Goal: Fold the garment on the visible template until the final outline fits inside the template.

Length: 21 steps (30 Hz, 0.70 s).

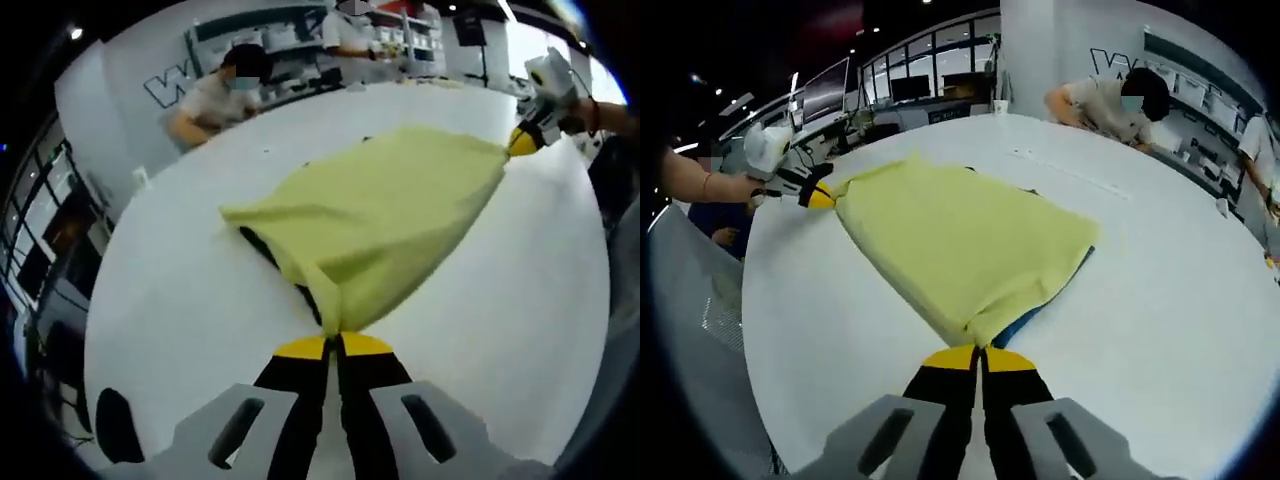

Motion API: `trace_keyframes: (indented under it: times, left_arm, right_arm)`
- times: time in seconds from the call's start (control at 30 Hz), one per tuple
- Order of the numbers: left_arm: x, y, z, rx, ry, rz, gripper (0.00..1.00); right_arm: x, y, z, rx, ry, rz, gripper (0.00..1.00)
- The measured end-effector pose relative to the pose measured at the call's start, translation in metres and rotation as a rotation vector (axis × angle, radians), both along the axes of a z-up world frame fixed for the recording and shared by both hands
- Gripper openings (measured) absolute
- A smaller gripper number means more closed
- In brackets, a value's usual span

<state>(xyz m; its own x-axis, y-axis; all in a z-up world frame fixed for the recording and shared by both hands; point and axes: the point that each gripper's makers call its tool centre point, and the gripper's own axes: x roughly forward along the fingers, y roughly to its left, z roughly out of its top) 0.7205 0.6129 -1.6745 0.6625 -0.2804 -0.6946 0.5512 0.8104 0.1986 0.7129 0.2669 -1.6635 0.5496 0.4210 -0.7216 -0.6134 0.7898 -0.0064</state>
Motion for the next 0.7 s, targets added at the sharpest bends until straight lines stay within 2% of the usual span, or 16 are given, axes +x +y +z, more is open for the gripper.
trace_keyframes:
  times: [0.03,0.13,0.17,0.2,0.23,0.3,0.43,0.47,0.5,0.57,0.6,0.63,0.7]
  left_arm:
    - [0.0,0.0,0.0,0.003,-0.003,-0.003,0.07]
    - [-0.001,-0.001,0.0,0.001,0.002,-0.003,0.07]
    - [0.0,0.0,0.0,-0.001,0.006,0.003,0.07]
    - [0.0,0.0,0.0,-0.002,0.008,0.003,0.07]
    - [-0.001,0.001,0.0,-0.003,0.01,0.011,0.07]
    - [-0.002,0.001,0.0,-0.005,0.014,0.014,0.07]
    - [-0.004,0.002,0.0,0.001,0.018,0.009,0.07]
    - [-0.006,0.0,0.0,0.005,0.02,-0.015,0.08]
    - [-0.006,0.001,0.001,0.009,0.015,-0.019,0.1]
    - [-0.013,0.002,0.005,0.014,0.01,-0.035,0.17]
    - [-0.011,-0.001,0.014,-0.045,-0.023,-0.027,0.21]
    - [-0.011,-0.001,0.017,-0.058,-0.027,-0.026,0.25]
    - [-0.012,0.002,0.027,-0.043,-0.018,-0.013,0.32]
  right_arm:
    - [-0.001,-0.003,0.002,0.0,-0.01,0.003,0.0]
    - [-0.005,-0.003,0.0,-0.001,0.011,0.007,0.0]
    - [-0.004,-0.018,-0.006,-0.092,-0.005,-0.004,0.0]
    - [-0.004,-0.014,-0.007,-0.033,0.016,-0.027,0.0]
    - [-0.004,-0.011,-0.006,-0.004,0.023,-0.041,0.0]
    - [-0.003,-0.014,-0.007,-0.016,0.02,-0.037,0.0]
    - [-0.009,-0.01,-0.011,-0.018,0.071,0.003,0.0]
    - [-0.011,-0.01,-0.013,-0.028,0.094,0.01,0.0]
    - [-0.012,-0.011,-0.014,-0.036,0.103,0.014,0.0]
    - [-0.01,-0.01,-0.008,-0.028,0.079,0.025,0.02]
    - [-0.007,-0.006,-0.002,0.003,0.074,0.015,0.05]
    - [-0.004,-0.005,0.003,0.018,0.065,0.003,0.09]
    - [0.002,-0.004,0.012,0.031,0.04,-0.002,0.13]
